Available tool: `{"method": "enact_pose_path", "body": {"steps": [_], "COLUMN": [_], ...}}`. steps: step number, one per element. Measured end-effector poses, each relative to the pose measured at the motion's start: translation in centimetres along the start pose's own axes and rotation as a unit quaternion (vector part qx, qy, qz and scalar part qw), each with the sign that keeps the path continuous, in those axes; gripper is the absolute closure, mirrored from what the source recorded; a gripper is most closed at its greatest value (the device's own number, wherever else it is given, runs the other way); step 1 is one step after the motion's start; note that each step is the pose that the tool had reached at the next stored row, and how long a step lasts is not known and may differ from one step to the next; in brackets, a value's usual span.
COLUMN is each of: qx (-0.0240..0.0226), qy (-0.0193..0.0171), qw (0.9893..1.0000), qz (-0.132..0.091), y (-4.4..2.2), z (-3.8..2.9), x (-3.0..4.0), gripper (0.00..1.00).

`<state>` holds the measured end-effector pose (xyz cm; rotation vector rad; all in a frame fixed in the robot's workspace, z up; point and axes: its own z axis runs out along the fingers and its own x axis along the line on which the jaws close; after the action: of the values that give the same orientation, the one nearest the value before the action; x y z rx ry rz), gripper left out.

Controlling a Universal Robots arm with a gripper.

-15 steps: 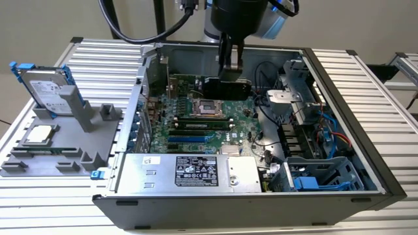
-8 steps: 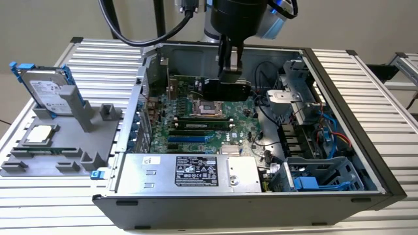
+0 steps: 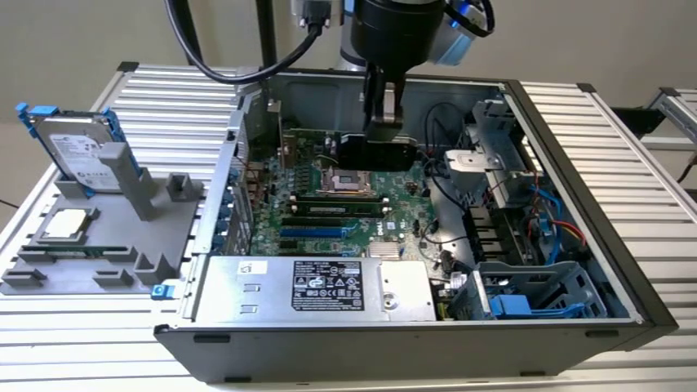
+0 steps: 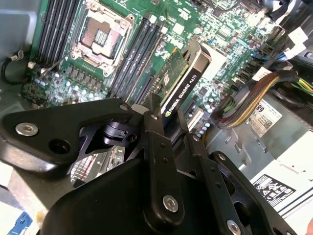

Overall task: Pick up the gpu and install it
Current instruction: 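Insert the gpu into the slot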

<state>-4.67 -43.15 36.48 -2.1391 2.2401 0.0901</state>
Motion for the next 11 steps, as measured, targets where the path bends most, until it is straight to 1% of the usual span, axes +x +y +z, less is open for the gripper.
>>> {"method": "enact_pose_path", "body": {"steps": [11], "qx": [0.0000], "qy": [0.0000], "qw": [1.0000], "qz": [0.000], "y": [0.00], "z": [0.38], "x": [0.02], "gripper": [1.00]}}
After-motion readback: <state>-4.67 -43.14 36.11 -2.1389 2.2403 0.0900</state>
